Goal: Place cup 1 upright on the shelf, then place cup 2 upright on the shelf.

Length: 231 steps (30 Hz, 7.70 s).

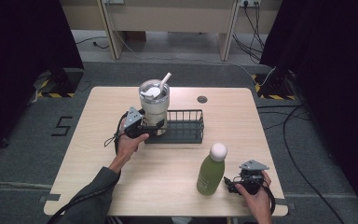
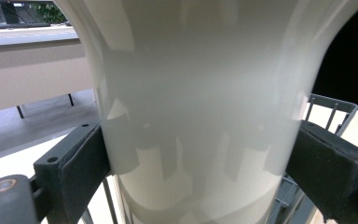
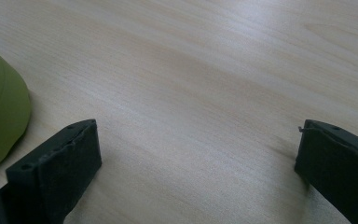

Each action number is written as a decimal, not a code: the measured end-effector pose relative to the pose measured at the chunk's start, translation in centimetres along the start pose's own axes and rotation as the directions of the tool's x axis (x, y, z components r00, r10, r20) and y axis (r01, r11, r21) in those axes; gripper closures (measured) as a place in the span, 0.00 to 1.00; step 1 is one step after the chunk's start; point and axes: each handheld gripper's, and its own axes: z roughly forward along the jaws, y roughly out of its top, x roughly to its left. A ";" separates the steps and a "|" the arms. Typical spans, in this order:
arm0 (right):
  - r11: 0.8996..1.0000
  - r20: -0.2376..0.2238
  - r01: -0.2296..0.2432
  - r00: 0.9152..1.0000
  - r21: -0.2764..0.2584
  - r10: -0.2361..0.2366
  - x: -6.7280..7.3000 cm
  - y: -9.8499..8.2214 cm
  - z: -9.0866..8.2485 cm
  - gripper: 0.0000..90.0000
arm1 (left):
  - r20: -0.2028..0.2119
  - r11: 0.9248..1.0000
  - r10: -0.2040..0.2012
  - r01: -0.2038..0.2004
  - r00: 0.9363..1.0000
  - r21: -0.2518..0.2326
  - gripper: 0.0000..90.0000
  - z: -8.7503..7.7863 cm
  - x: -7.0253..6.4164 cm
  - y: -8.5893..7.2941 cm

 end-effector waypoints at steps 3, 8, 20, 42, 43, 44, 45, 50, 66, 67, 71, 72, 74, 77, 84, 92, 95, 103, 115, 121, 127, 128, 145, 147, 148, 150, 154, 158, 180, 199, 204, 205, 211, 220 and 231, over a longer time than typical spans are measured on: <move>1.000 0.001 0.002 1.000 -0.001 -0.002 0.0 0.0 0.0 0.00 | 0.001 1.000 0.023 -0.023 1.000 0.000 0.11 -0.2 0.2 0.0; 1.000 0.001 0.002 1.000 0.000 -0.002 0.0 0.0 0.0 0.00 | 0.006 1.000 0.011 -0.011 1.000 0.008 0.12 -0.7 0.2 0.0; 1.000 0.001 0.001 1.000 0.000 -0.001 0.0 0.0 0.0 0.00 | 0.009 1.000 0.005 -0.006 1.000 0.024 0.16 -1.9 -0.1 -0.1; 1.000 0.001 0.002 1.000 0.000 -0.002 0.0 0.0 0.0 0.00 | 0.032 0.999 -0.043 0.042 0.999 0.028 0.16 -4.6 -0.7 0.2; 1.000 0.001 0.002 1.000 0.000 -0.002 0.0 0.0 0.0 0.00 | 0.032 0.999 -0.043 0.042 0.999 0.028 0.16 -4.6 -0.7 0.2; 1.000 0.001 0.001 1.000 0.000 -0.001 0.0 0.0 0.0 0.00 | 0.035 0.999 -0.037 0.036 0.999 0.028 0.16 -4.8 -0.8 0.2; 1.000 0.001 0.002 1.000 0.000 -0.002 0.0 0.0 0.0 0.00 | 0.036 0.999 -0.033 0.032 0.999 0.031 0.16 -5.0 -0.9 0.2; 1.000 0.001 0.002 1.000 0.000 -0.002 0.0 0.0 0.0 0.00 | 0.044 0.999 -0.029 0.027 0.999 0.035 0.16 -5.9 -1.2 0.3; 1.000 0.001 0.002 1.000 0.000 -0.002 0.0 0.0 0.0 0.00 | 0.079 0.999 -0.026 0.023 0.997 0.036 0.16 -8.8 -2.5 0.2; 1.000 0.001 0.002 1.000 0.000 -0.002 0.0 0.0 0.0 0.00 | 0.079 0.999 -0.026 0.023 0.997 0.036 0.16 -8.8 -2.5 0.2; 1.000 0.001 0.002 1.000 0.000 -0.002 0.0 0.0 0.0 0.00 | 0.083 0.998 -0.035 0.031 0.996 0.050 0.16 -9.4 -2.7 -0.1; 1.000 0.001 0.002 1.000 0.000 -0.002 0.0 0.0 0.0 0.00 | 0.085 0.998 -0.037 0.033 0.996 0.054 0.16 -9.6 -2.8 -0.2; 1.000 0.001 0.002 1.000 0.000 -0.002 0.0 0.0 0.0 0.00 | 0.087 0.998 -0.045 0.040 0.995 0.056 0.16 -10.0 -2.9 -0.4; 1.000 0.001 0.002 1.000 0.000 -0.002 0.0 0.0 0.0 0.00 | 0.086 0.997 -0.054 0.049 0.995 0.061 0.16 -10.3 -3.0 -0.6; 1.000 0.001 0.002 1.000 0.000 -0.002 0.0 0.0 0.0 0.00 | 0.091 0.995 -0.065 0.058 0.994 0.083 0.16 -11.1 -3.1 -1.6; 1.000 0.001 0.002 1.000 0.000 -0.002 0.0 0.0 0.0 0.00 | 0.091 0.993 -0.072 0.062 0.993 0.105 0.16 -12.2 -3.3 -2.6; 1.000 0.001 0.002 1.000 0.000 -0.002 0.0 0.0 0.0 0.00 | 0.092 0.991 -0.072 0.061 0.993 0.121 0.16 -12.5 -3.3 -3.0; 1.000 0.001 0.001 1.000 0.000 -0.001 0.0 0.0 0.0 0.00 | 0.086 0.983 -0.072 0.057 0.994 0.172 0.16 -13.5 -3.4 -4.4; 1.000 0.000 0.003 1.000 -0.001 -0.003 0.0 0.0 0.0 0.00 | 0.098 0.946 -0.097 0.061 0.990 0.319 0.16 -14.1 -3.2 -5.9; 1.000 -0.003 0.004 1.000 0.000 -0.004 0.0 0.0 0.0 0.00 | 0.093 0.910 -0.072 0.028 0.993 0.414 0.16 -14.3 -3.2 -6.7; 1.000 -0.004 0.007 1.000 0.000 -0.007 0.0 0.0 0.0 0.00 | 0.090 0.887 -0.067 0.017 0.994 0.461 0.16 -14.3 -3.2 -7.1; 1.000 -0.004 0.007 1.000 0.000 -0.007 0.0 0.0 0.0 0.00 | 0.088 0.884 -0.057 0.009 0.995 0.468 0.16 -14.4 -3.2 -7.1; 1.000 -0.002 0.009 1.000 -0.002 -0.009 0.0 0.0 0.0 0.01 | 0.089 0.833 -0.051 -0.007 0.995 0.554 0.15 -14.2 -3.6 -7.4; 1.000 -0.002 0.009 1.000 -0.002 -0.009 0.0 0.0 0.0 0.01 | 0.089 0.833 -0.051 -0.007 0.995 0.554 0.15 -14.2 -3.6 -7.4; 1.000 -0.002 0.009 1.000 -0.002 -0.009 0.0 0.0 0.0 0.01 | 0.088 0.833 -0.051 -0.007 0.995 0.554 0.15 -14.2 -3.6 -7.4; 1.000 -0.002 0.009 1.000 -0.002 -0.009 0.0 0.0 0.0 0.01 | 0.088 0.833 -0.050 -0.007 0.995 0.553 0.15 -14.2 -3.6 -7.4; 1.000 -0.002 0.010 1.000 -0.002 -0.010 0.0 0.0 0.0 0.01 | 0.088 0.833 -0.050 -0.007 0.995 0.553 0.15 -14.2 -3.6 -7.4; 1.000 -0.004 0.004 1.000 0.000 -0.004 0.1 0.0 0.0 0.01 | 0.088 0.833 -0.051 -0.006 0.995 0.554 0.14 -14.2 -3.6 -7.4; 0.990 -0.019 0.024 0.999 -0.136 -0.027 1.3 -1.5 -3.4 0.17 | 0.088 0.833 -0.051 -0.006 0.995 0.554 0.14 -14.2 -3.6 -7.4; 0.972 -0.031 0.040 0.998 -0.230 -0.048 3.2 -2.8 -6.4 0.17 | 0.087 0.833 -0.051 -0.006 0.995 0.554 0.14 -14.2 -3.6 -7.4; 0.968 -0.034 0.042 0.998 -0.246 -0.052 3.6 -2.9 -6.9 0.17 | 0.087 0.833 -0.051 -0.006 0.995 0.554 0.14 -14.2 -3.6 -7.4; 0.967 -0.038 0.042 0.998 -0.250 -0.054 3.7 -2.9 -7.0 0.17 | 0.087 0.833 -0.051 -0.006 0.995 0.554 0.14 -14.2 -3.6 -7.4; 0.963 -0.056 0.050 0.996 -0.264 -0.067 4.4 -2.9 -7.2 0.18 | 0.087 0.833 -0.051 -0.006 0.995 0.554 0.14 -14.2 -3.6 -7.4; 0.949 -0.080 0.063 0.993 -0.309 -0.092 5.1 -2.7 -7.9 0.18 | 0.087 0.831 -0.050 -0.007 0.995 0.556 0.14 -14.2 -3.6 -7.4; 0.940 -0.118 0.079 0.985 -0.332 -0.125 6.0 -2.3 -7.6 0.18 | 0.087 0.831 -0.049 -0.007 0.995 0.556 0.14 -14.2 -3.6 -7.4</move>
